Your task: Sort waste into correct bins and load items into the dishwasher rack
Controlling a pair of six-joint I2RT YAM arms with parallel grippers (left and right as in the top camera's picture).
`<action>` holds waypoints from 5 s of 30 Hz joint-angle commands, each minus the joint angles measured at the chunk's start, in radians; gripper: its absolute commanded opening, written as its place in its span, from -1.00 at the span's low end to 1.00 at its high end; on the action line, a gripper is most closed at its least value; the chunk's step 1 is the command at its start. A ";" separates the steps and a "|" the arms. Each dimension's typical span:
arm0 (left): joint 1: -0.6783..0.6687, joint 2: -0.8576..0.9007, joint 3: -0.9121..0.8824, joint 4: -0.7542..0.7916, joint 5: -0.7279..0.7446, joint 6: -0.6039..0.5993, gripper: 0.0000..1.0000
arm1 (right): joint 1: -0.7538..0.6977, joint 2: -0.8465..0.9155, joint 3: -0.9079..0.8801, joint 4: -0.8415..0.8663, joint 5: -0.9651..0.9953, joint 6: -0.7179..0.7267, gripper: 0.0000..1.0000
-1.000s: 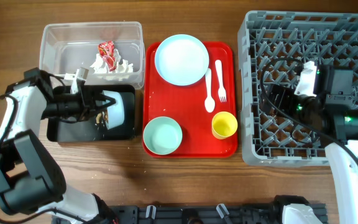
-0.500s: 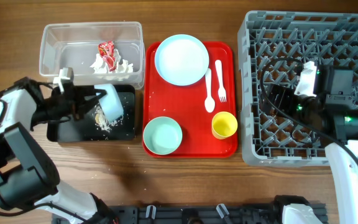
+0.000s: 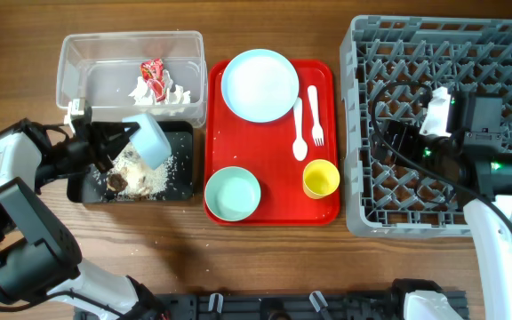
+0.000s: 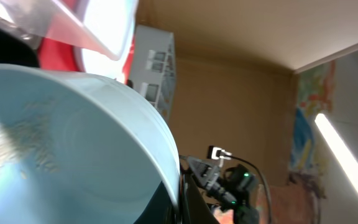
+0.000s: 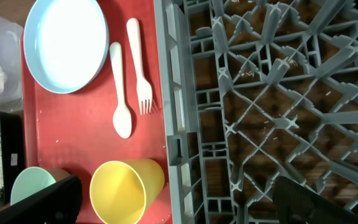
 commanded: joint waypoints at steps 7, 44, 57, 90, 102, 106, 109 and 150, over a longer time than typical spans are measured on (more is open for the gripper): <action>0.005 0.007 -0.004 -0.019 0.129 -0.060 -0.92 | -0.003 0.013 0.022 -0.005 0.005 -0.003 0.99; -0.024 -0.103 0.013 0.032 0.072 0.016 -0.92 | -0.003 0.013 0.022 -0.020 0.005 -0.006 0.99; -0.025 -0.103 0.014 0.035 0.129 -0.238 -0.92 | -0.003 0.013 0.022 -0.019 0.006 -0.012 0.99; -0.952 -0.174 0.257 0.373 -1.263 -0.474 -0.92 | -0.003 0.013 0.022 -0.033 0.005 -0.031 0.99; -1.229 0.051 0.257 0.453 -1.513 -0.475 -0.92 | -0.003 0.013 0.022 -0.038 0.005 -0.031 0.99; -1.252 0.068 0.258 0.447 -1.513 -0.475 -0.68 | -0.003 0.013 0.022 -0.023 -0.004 -0.032 1.00; -1.250 0.064 0.259 0.453 -1.513 -0.482 -0.08 | -0.003 0.013 0.022 -0.002 -0.074 -0.034 0.99; -0.543 -0.234 0.338 0.101 -1.327 -0.679 0.59 | 0.502 0.718 0.184 0.390 0.083 0.333 0.25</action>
